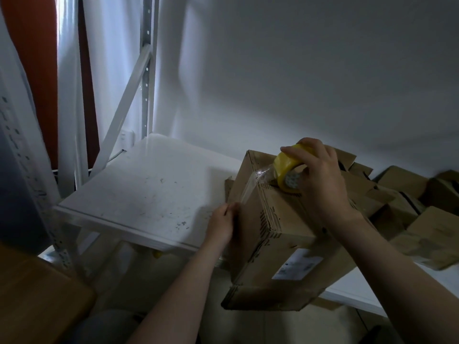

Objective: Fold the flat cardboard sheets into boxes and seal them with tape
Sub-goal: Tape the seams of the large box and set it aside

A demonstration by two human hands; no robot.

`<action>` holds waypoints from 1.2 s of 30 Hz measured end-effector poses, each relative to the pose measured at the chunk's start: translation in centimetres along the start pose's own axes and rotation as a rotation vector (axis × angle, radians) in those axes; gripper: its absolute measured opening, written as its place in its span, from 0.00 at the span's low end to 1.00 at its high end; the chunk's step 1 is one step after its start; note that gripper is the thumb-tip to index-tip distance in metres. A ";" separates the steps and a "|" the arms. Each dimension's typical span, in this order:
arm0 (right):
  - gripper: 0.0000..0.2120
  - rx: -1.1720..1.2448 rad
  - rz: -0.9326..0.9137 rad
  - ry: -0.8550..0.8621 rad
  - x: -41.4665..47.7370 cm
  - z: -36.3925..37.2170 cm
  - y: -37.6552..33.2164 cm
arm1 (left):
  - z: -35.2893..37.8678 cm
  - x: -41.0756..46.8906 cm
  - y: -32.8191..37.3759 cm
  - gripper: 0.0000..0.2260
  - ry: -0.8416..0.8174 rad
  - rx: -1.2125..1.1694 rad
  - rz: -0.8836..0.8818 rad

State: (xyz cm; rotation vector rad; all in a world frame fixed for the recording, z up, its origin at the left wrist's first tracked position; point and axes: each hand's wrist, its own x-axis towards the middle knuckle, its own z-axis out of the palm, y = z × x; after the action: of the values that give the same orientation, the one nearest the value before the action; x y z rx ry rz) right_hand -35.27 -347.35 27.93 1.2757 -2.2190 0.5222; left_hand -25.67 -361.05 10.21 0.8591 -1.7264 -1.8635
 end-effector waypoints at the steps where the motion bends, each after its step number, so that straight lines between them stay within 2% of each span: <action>1: 0.32 -0.001 0.000 -0.004 -0.1 0.0 0.0 | 0.1 -0.1 0.0 0.17 0.025 0.020 0.006; 5: 0.32 0.003 0.019 0.005 -0.1 0.0 -0.1 | 0.2 -0.9 0.3 0.19 0.106 0.089 0.005; 8: 0.33 -0.008 0.023 -0.004 -0.2 0.0 -0.3 | -0.2 -0.6 -1.3 0.21 0.092 0.201 -0.044; 10: 0.32 -0.012 0.017 -0.009 -0.1 -0.1 -0.2 | -0.6 -0.9 -1.4 0.13 0.108 0.319 -0.078; 12: 0.31 -0.024 0.013 -0.024 0.0 -0.2 -0.2 | -1.2 -1.7 0.5 0.02 0.189 0.316 -0.018; 14: 0.30 -0.040 0.015 -0.034 0.0 -0.3 -0.3 | -1.4 -2.9 3.8 0.11 0.211 0.239 0.116; 16: 0.30 -0.060 0.016 -0.036 0.1 -0.3 -0.3 | -0.6 -4.2 6.7 0.20 0.024 0.080 0.174; 17: 0.30 -0.073 0.014 -0.041 0.2 -0.3 -0.2 | 0.1 -4.8 7.6 0.27 -0.093 0.005 0.152; 19: 0.30 -0.087 -0.002 -0.048 0.3 -0.5 0.0 | 1.2 -5.5 8.3 0.44 -0.219 -0.012 0.092; 21: 0.30 -0.088 -0.023 -0.057 0.3 -0.5 0.2 | 1.3 -5.4 8.1 0.51 -0.247 -0.011 0.051; 23: 0.30 -0.098 -0.046 -0.071 0.2 -0.7 0.5 | 1.1 -5.4 8.2 0.47 -0.294 -0.037 -0.019; 26: 0.32 -0.100 -0.104 -0.098 0.4 -1.0 1.0 | 0.9 -5.3 8.6 0.33 -0.308 -0.069 -0.049; 28: 0.37 -0.065 -0.162 -0.129 0.8 -1.2 2.2 | 0.9 -5.2 8.7 0.32 -0.326 -0.062 -0.052; 30: 0.40 0.066 -0.187 -0.171 1.5 -1.1 4.2 | 0.9 -5.5 9.0 0.26 -0.313 -0.039 -0.050; 32: 0.36 0.300 -0.128 -0.217 2.0 -1.2 6.2 | 1.0 -5.3 9.1 0.14 -0.243 -0.051 -0.033; 36: 0.34 0.448 -0.137 -0.235 1.9 -1.5 8.2 | 1.3 -4.4 10.1 0.09 -0.171 0.008 -0.057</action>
State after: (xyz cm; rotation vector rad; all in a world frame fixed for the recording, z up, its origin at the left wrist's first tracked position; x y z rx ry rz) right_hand -42.89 -343.83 29.71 1.7826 -2.2548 0.8906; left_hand -24.31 -358.18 20.84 0.7793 -1.8284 -2.0206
